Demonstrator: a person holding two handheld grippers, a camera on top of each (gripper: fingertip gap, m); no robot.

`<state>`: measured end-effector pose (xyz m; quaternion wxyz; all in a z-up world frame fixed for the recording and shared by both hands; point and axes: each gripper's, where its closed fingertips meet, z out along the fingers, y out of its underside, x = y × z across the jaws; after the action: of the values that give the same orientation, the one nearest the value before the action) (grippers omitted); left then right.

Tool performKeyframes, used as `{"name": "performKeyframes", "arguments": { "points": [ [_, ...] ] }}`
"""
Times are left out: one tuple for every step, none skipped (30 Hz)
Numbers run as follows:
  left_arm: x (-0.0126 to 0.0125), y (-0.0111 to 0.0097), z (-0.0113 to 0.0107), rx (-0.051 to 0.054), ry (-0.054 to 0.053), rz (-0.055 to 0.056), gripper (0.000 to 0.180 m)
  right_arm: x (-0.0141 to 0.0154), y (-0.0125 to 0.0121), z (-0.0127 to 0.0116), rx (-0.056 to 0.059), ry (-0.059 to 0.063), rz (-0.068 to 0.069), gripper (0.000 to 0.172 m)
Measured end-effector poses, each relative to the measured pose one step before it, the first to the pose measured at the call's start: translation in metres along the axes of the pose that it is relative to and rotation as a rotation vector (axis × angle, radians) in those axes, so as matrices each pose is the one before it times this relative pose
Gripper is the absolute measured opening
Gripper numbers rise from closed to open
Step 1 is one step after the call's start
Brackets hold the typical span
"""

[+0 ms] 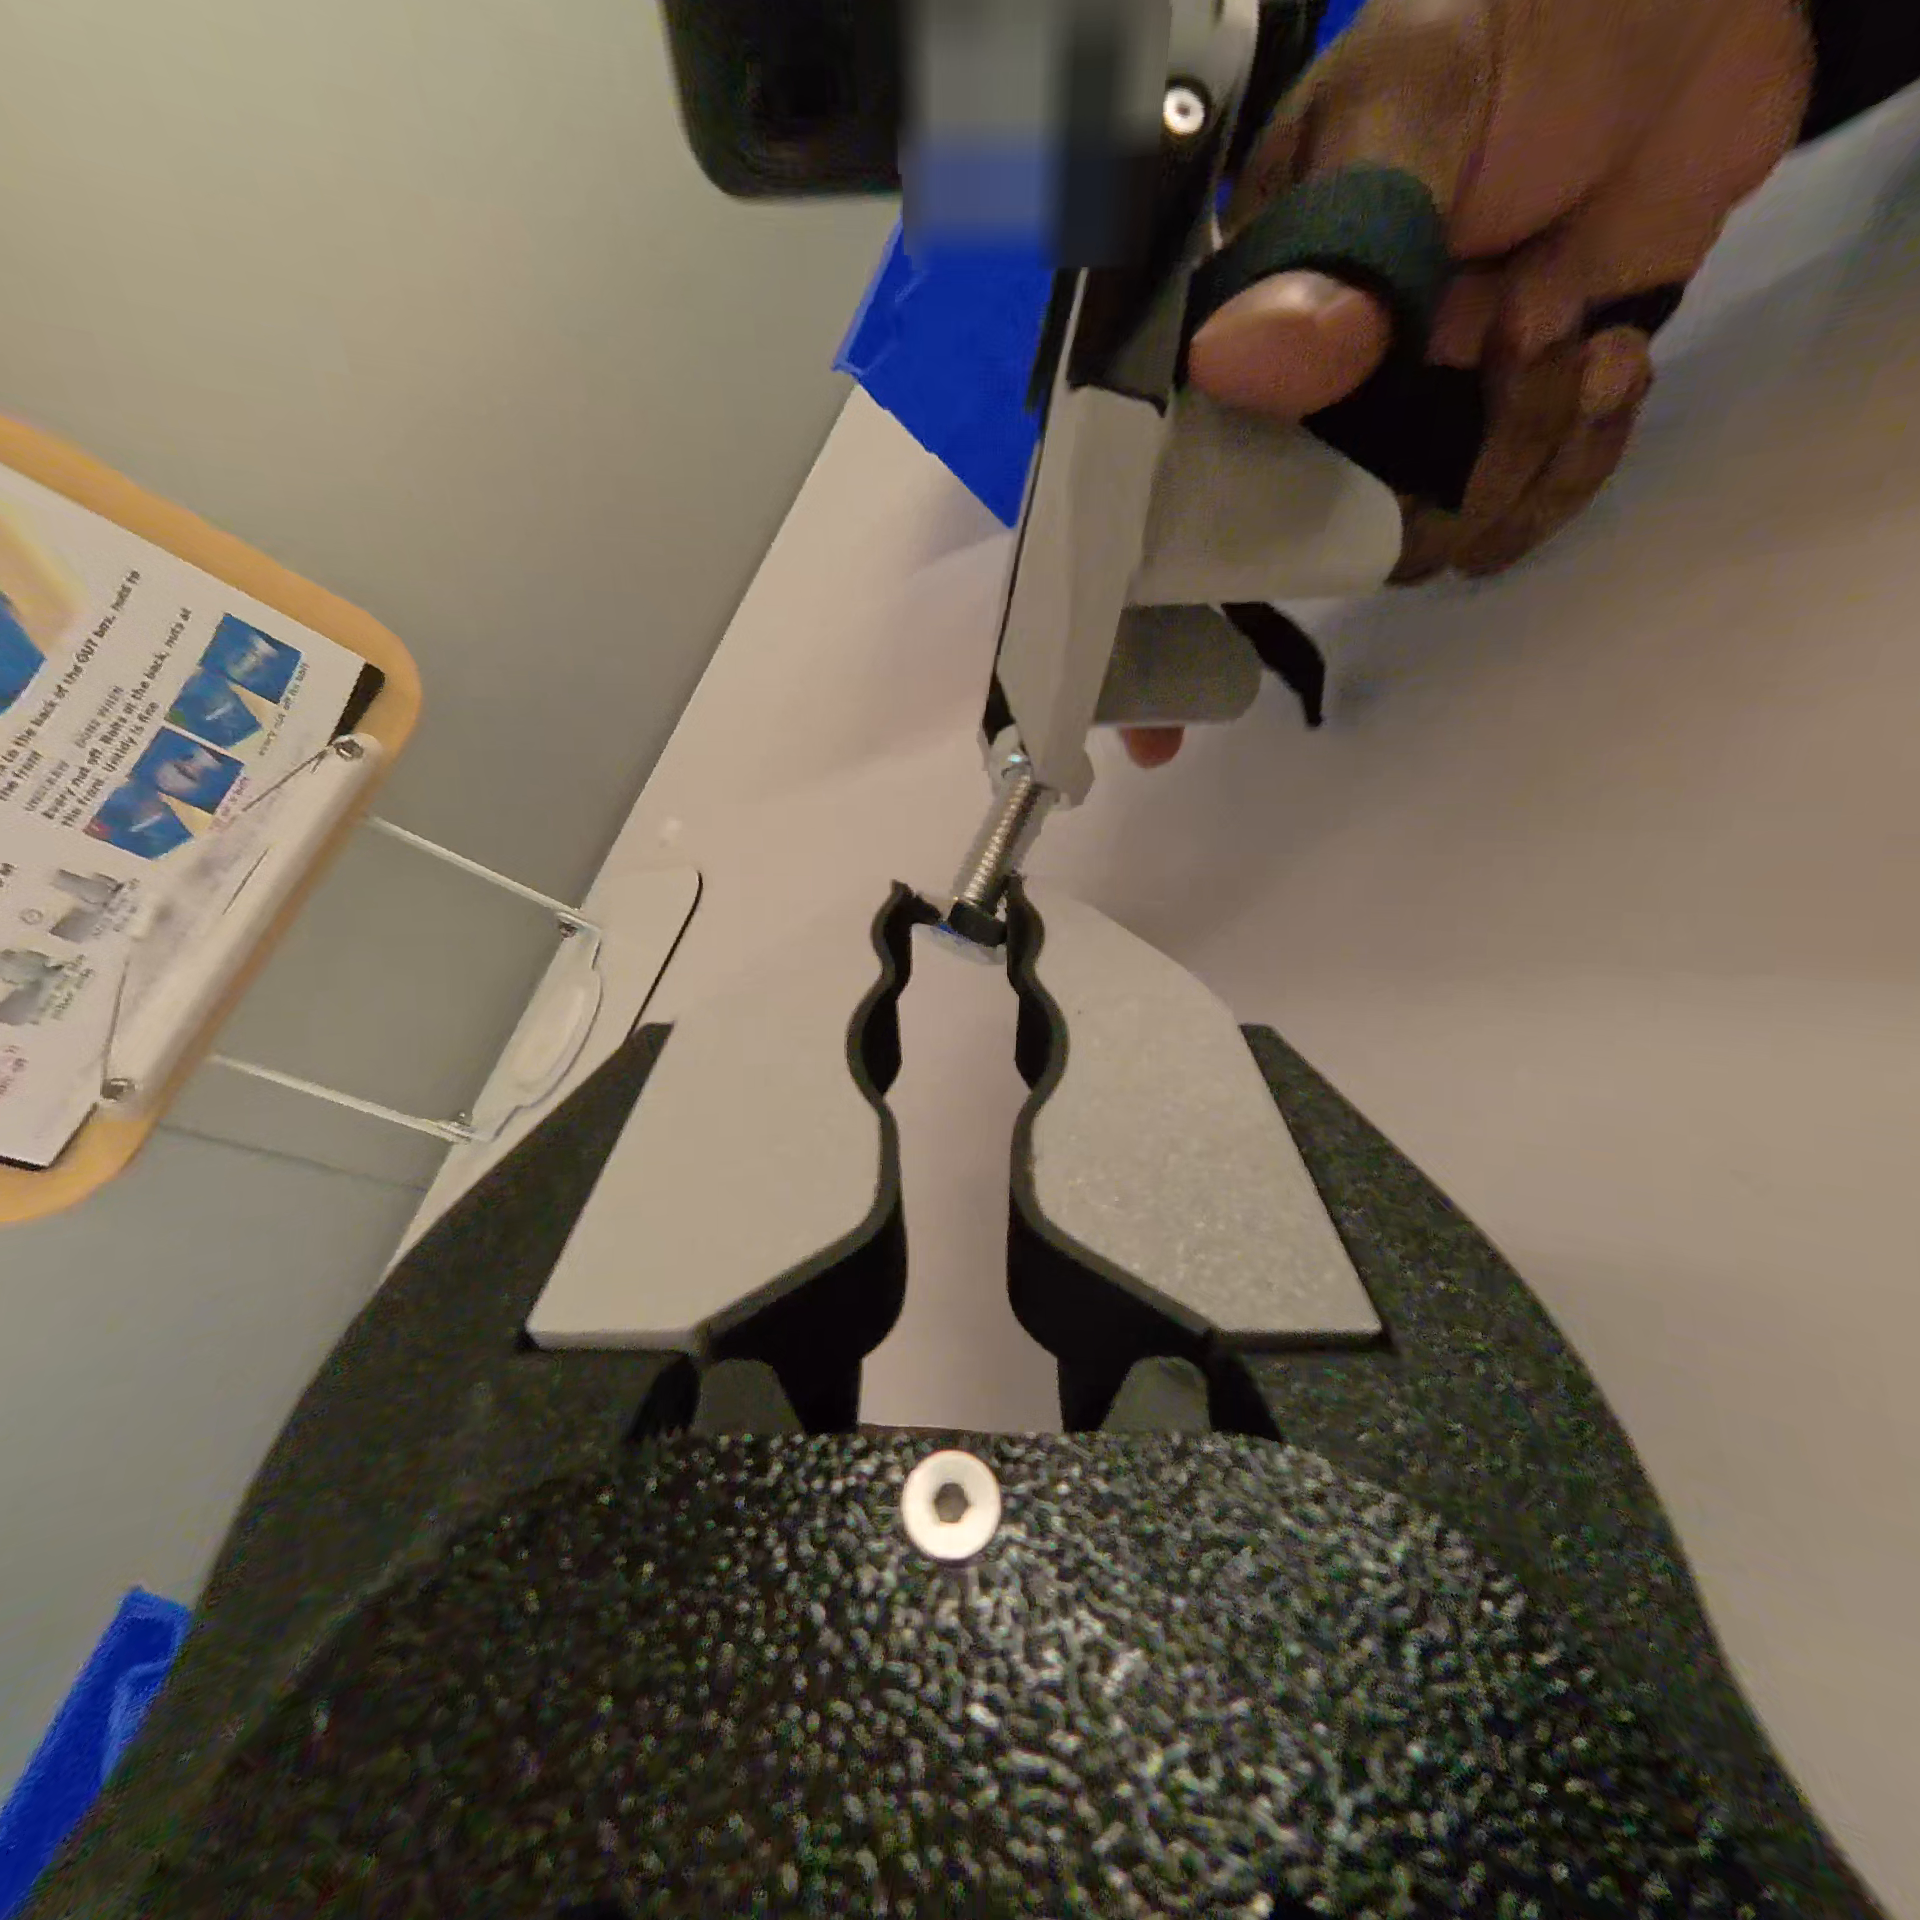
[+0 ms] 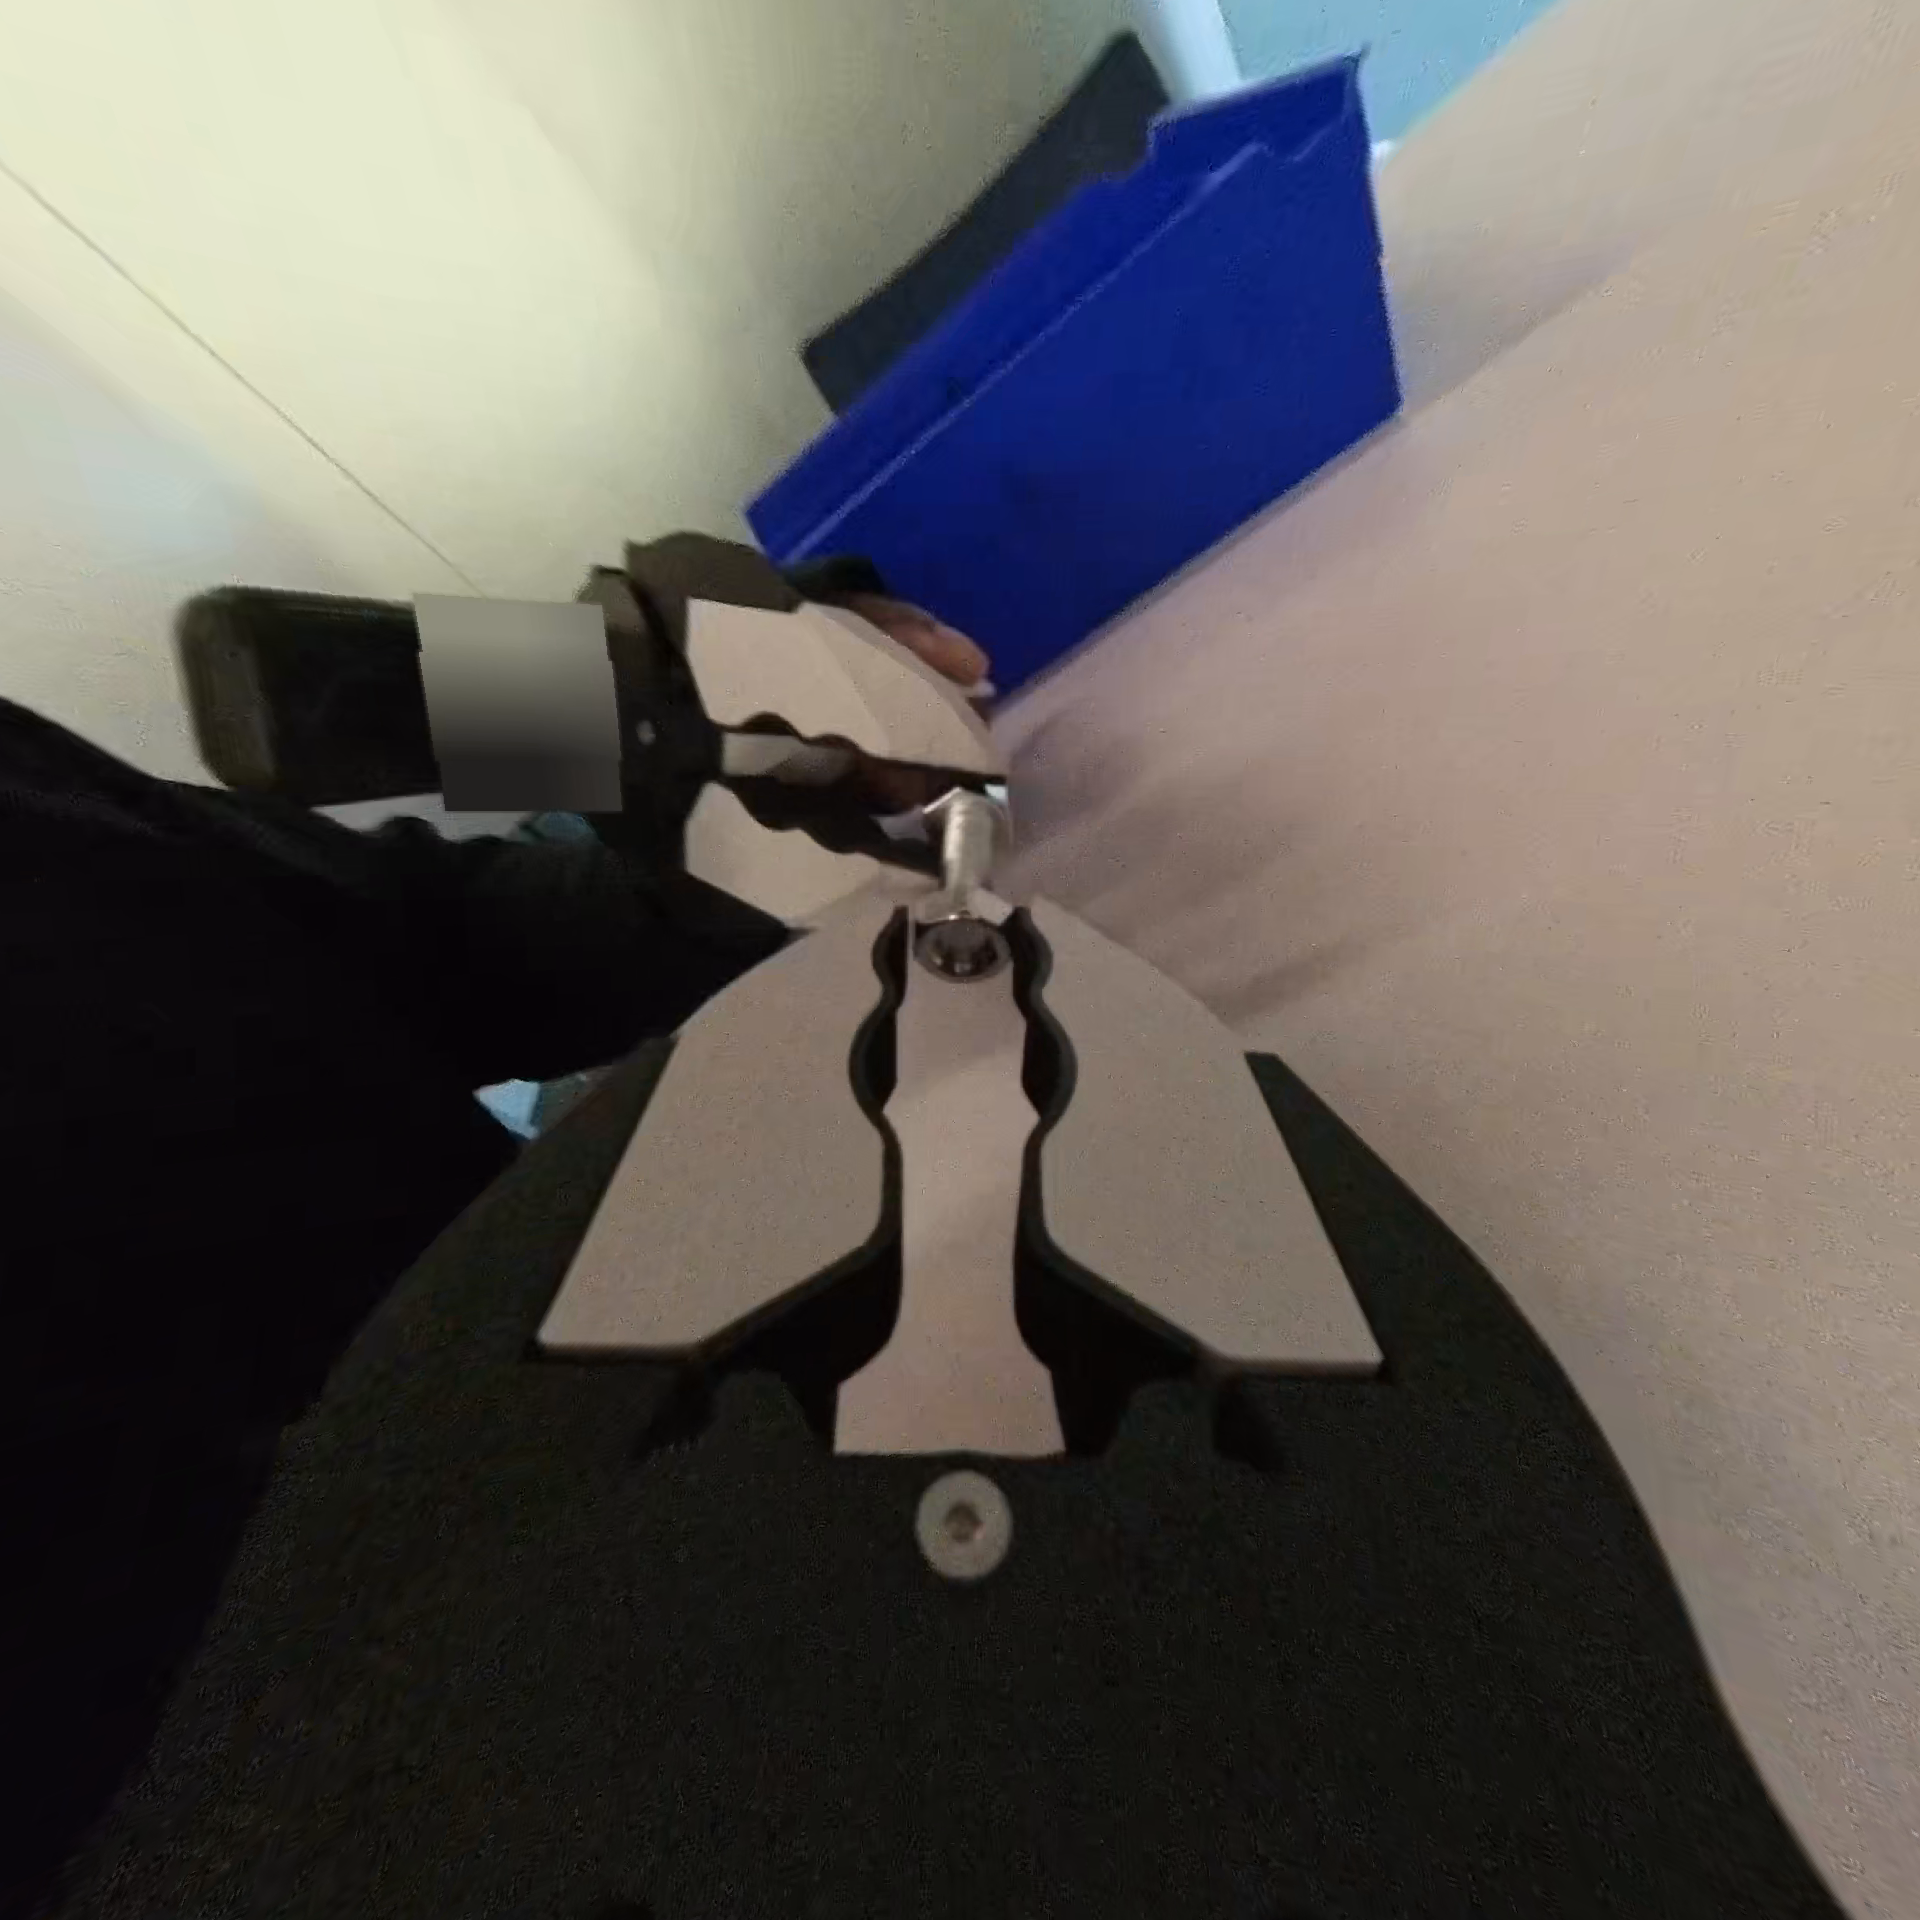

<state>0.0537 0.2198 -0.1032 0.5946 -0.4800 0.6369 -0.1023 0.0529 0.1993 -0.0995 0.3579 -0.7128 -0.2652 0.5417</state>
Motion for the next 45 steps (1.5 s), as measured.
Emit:
{"name": "performKeyframes", "arguments": {
  "points": [
    [-0.00155, -0.00100, 0.00024, 0.0029, 0.0053, -0.0371, 0.017, -0.00071, -0.00401, -0.00182, 0.0260, -0.0106, -0.0258, 0.030],
    [-0.00242, 0.00058, 0.00041, -0.0010, 0.0033, -0.0424, 0.017, 0.00123, -0.00327, -0.00175, 0.0115, 0.0263, -0.0718, 0.040],
    [-0.00249, 0.00032, -0.00036, 0.0069, 0.0040, -0.0407, 0.017, 0.00120, -0.00290, -0.00188, 0.0033, 0.0448, -0.1131, 0.045],
    [-0.00155, 0.00023, -0.00088, 0.0112, 0.0146, -0.0476, 0.017, 0.00237, -0.00242, -0.00205, -0.0029, 0.0639, -0.1396, 0.049],
    [-0.00122, 0.00141, -0.00049, 0.0043, 0.0176, -0.0530, 0.017, 0.00302, -0.00131, -0.00225, -0.0108, 0.0725, -0.1537, 0.051],
    [-0.00166, 0.00225, -0.00023, -0.0036, 0.0112, -0.0441, 0.017, 0.00259, 0.00048, -0.00164, -0.0218, 0.0683, -0.1566, 0.051],
    [-0.00116, 0.00175, -0.00021, -0.0021, 0.0088, -0.0281, 0.017, 0.00121, 0.00205, -0.00088, -0.0301, 0.0556, -0.1488, 0.051],
    [0.00003, 0.00099, 0.00001, -0.0004, 0.0131, -0.0195, 0.017, 0.00019, 0.00179, -0.00018, -0.0245, 0.0417, -0.1204, 0.051],
    [0.00103, 0.00015, 0.00023, 0.0022, 0.0134, -0.0128, 0.017, -0.00145, 0.00147, 0.00054, -0.0198, 0.0236, -0.0863, 0.050],
    [0.00232, 0.00014, 0.00082, 0.0004, 0.0179, -0.0086, 0.017, -0.00210, 0.00060, 0.00124, -0.0127, 0.0107, -0.0484, 0.049],
    [0.00247, 0.00009, 0.00146, -0.0023, 0.0129, -0.0004, 0.017, -0.00320, -0.00048, 0.00152, -0.0034, -0.0046, -0.0131, 0.047],
    [0.00271, 0.00041, 0.00150, -0.0059, 0.0075, 0.0117, 0.017, -0.00446, -0.00118, 0.00138, 0.0034, -0.0180, 0.0042, 0.042],
    [0.00322, 0.00080, 0.00157, -0.0091, 0.0026, 0.0212, 0.017, -0.00323, -0.00107, 0.00116, 0.0031, -0.0143, 0.0143, 0.033],
    [0.00240, 0.00023, 0.00170, -0.0093, -0.0056, 0.0304, 0.017, -0.00219, 0.00069, 0.00137, -0.0091, -0.0157, 0.0329, 0.018],
    [0.00039, 0.00081, 0.00069, -0.0159, -0.0250, 0.0443, 0.016, 0.00014, 0.00204, 0.00175, -0.0179, -0.0173, 0.0733, 0.018],
    [-0.00038, 0.00121, -0.00005, -0.0173, -0.0291, 0.0597, 0.017, -0.00004, 0.00106, 0.00101, -0.0067, -0.0394, 0.1251, 0.018],
    [-0.00087, -0.00044, -0.00097, -0.0076, -0.0326, 0.0621, 0.016, -0.00027, -0.00082, 0.00015, 0.0127, -0.0595, 0.1869, 0.018],
    [-0.00118, -0.00175, -0.00154, 0.0009, -0.0301, 0.0539, 0.016, -0.00060, -0.00246, -0.00058, 0.0282, -0.0791, 0.2322, 0.018],
    [-0.00182, -0.00298, -0.00188, 0.0098, -0.0232, 0.0316, 0.017, -0.00139, -0.00393, -0.00146, 0.0424, -0.0909, 0.2199, 0.017],
    [-0.00214, -0.00409, -0.00186, 0.0183, -0.0117, -0.0003, 0.017, -0.00213, -0.00429, -0.00186, 0.0423, -0.0863, 0.1444, 0.018],
    [-0.00181, -0.00280, -0.00090, 0.0126, -0.0006, -0.0237, 0.017, -0.00220, -0.00445, -0.00161, 0.0370, -0.0586, 0.0460, 0.017],
    [-0.00080, -0.00083, 0.00011, 0.0059, 0.0116, -0.0415, 0.016, -0.00085, -0.00400, -0.00146, 0.0258, -0.0131, -0.0391, 0.020],
    [-0.00122, 0.00050, 0.00018, 0.0037, 0.0109, -0.0472, 0.017, 0.00122, -0.00279, -0.00120, 0.0077, 0.0282, -0.0913, 0.028],
    [-0.00112, 0.00018, -0.00043, 0.0108, 0.0145, -0.0489, 0.016, 0.00217, -0.00148, -0.00119, -0.0092, 0.0505, -0.1253, 0.036],
    [-0.00065, 0.00036, -0.00055, 0.0117, 0.0236, -0.0576, 0.016, 0.00209, -0.00089, -0.00163, -0.0152, 0.0592, -0.1451, 0.042],
    [-0.00025, 0.00113, -0.00022, 0.0068, 0.0292, -0.0626, 0.017, 0.00218, -0.00095, -0.00186, -0.0140, 0.0634, -0.1538, 0.045],
    [-0.00132, 0.00121, -0.00031, 0.0041, 0.0188, -0.0555, 0.017, 0.00129, 0.00021, -0.00154, -0.0197, 0.0582, -0.1604, 0.046],
    [-0.00049, 0.00087, -0.00017, 0.0038, 0.0196, -0.0421, 0.017, -0.00058, 0.00109, -0.00103, -0.0228, 0.0433, -0.1501, 0.048],
    [-0.00001, 0.00076, -0.00003, 0.0022, 0.0154, -0.0298, 0.017, -0.00233, 0.00177, -0.00010, -0.0273, 0.0259, -0.1268, 0.047],
    [0.00028, 0.00048, 0.00022, 0.0015, 0.0090, -0.0165, 0.016, -0.00302, 0.00198, 0.00080, -0.0271, 0.0149, -0.0938, 0.048],
    [0.00114, 0.00078, 0.00052, -0.0030, 0.0100, -0.0070, 0.017, -0.00327, 0.00065, 0.00127, -0.0161, 0.0054, -0.0542, 0.048],
    [0.00199, 0.00116, 0.00106, -0.0053, 0.0112, 0.0013, 0.017, -0.00358, 0.00016, 0.00169, -0.0109, -0.0027, -0.0256, 0.046],
    [0.00252, 0.00039, 0.00121, -0.0034, 0.0104, 0.0072, 0.017, -0.00234, -0.00021, 0.00181, -0.0058, 0.0003, -0.0054, 0.044],
    [0.00319, 0.00027, 0.00154, -0.0044, 0.0113, 0.0106, 0.017, -0.00149, -0.00066, 0.00149, -0.0001, 0.0017, 0.0060, 0.039],
    [0.00313, 0.00066, 0.00180, -0.0086, 0.0075, 0.0176, 0.017, -0.00256, -0.00075, 0.00090, 0.0011, -0.0104, 0.0148, 0.029],
    [0.00187, 0.00087, 0.00197, -0.0123, -0.0063, 0.0300, 0.017, -0.00205, 0.00066, 0.00095, -0.0086, -0.0158, 0.0327, 0.018],
    [-0.00009, 0.00203, 0.00093, -0.0208, -0.0275, 0.0455, 0.017, -0.00015, 0.00306, 0.00147, -0.0244, -0.0166, 0.0622, 0.018],
    [-0.00102, 0.00204, 0.00037, -0.0217, -0.0332, 0.0625, 0.017, -0.00040, 0.00300, 0.00146, -0.0226, -0.0315, 0.0990, 0.018],
    [-0.00113, 0.00090, -0.00017, -0.0155, -0.0379, 0.0726, 0.017, -0.00052, 0.00154, 0.00109, -0.0081, -0.0432, 0.1434, 0.017],
    [-0.00114, 0.00050, -0.00058, -0.0137, -0.0393, 0.0784, 0.016, -0.00104, 0.00154, 0.00084, -0.0024, -0.0617, 0.1890, 0.017],
    [-0.00032, 0.00024, -0.00059, -0.0128, -0.0268, 0.0678, 0.016, -0.00149, 0.00151, 0.00023, 0.0048, -0.0791, 0.1963, 0.017],
    [0.00019, -0.00100, -0.00060, -0.0005, -0.0112, 0.0334, 0.016, -0.00186, -0.00077, -0.00110, 0.0214, -0.0880, 0.1554, 0.017],
    [-0.00053, -0.00288, -0.00029, 0.0140, -0.0014, -0.0119, 0.016, -0.00376, -0.00438, -0.00237, 0.0411, -0.0894, 0.0950, 0.018],
    [-0.00122, -0.00266, -0.00005, 0.0155, 0.0085, -0.0417, 0.016, -0.00448, -0.00639, -0.00266, 0.0475, -0.0688, 0.0392, 0.025],
    [-0.00217, -0.00065, 0.00006, 0.0069, 0.0090, -0.0492, 0.016, -0.00340, -0.00573, -0.00204, 0.0321, -0.0324, -0.0104, 0.032]
  ]
}}
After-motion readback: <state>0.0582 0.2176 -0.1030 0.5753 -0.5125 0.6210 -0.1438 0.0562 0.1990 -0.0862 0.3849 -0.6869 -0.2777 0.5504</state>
